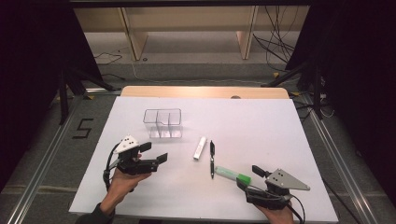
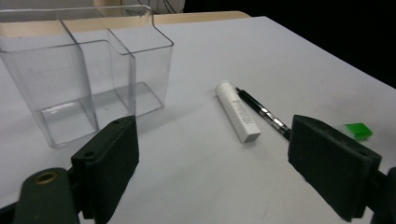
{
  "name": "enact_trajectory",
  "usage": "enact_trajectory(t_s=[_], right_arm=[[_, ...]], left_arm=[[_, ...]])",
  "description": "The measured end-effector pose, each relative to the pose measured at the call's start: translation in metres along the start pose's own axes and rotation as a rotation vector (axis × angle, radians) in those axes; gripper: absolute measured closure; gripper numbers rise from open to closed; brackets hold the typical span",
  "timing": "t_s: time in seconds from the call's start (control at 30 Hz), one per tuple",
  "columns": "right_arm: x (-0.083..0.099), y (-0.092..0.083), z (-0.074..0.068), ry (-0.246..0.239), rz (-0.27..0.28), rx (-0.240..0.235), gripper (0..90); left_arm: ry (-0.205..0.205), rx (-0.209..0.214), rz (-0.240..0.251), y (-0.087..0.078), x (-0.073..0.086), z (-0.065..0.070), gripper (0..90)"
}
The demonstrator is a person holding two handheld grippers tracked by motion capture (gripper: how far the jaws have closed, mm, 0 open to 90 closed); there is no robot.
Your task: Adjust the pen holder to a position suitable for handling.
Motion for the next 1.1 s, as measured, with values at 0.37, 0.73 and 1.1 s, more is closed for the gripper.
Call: enact_trajectory(t_s=[0.37, 0.73, 1.1], right_arm=[[0.000, 0.000, 0.000, 0.001, 0.003, 0.000, 26.7], [0.000, 0.001, 0.000, -0.002, -0.001, 0.000, 26.8], [0.000, 0.002, -0.001, -0.016, -0.007, 0.006, 26.8]], left_arm=[[-0.032, -0.121, -0.026, 0.006, -0.011, -0.036, 18.6], [-0.141, -0.257, -0.080, 0.012, -0.010, -0.083, 45.8], [-0.160, -0.358, -0.103, 0.031, -0.004, -0.113, 81.9]])
Point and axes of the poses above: each handheld gripper's, and its own axes: y roughly forward along the jaws, x roughly out of its underside, z roughly to its right, the point moved 4 cm from there along y, roughly forward along the jaws, and after that the axes turned 8 degrees about -x, right-handed, at the moved point
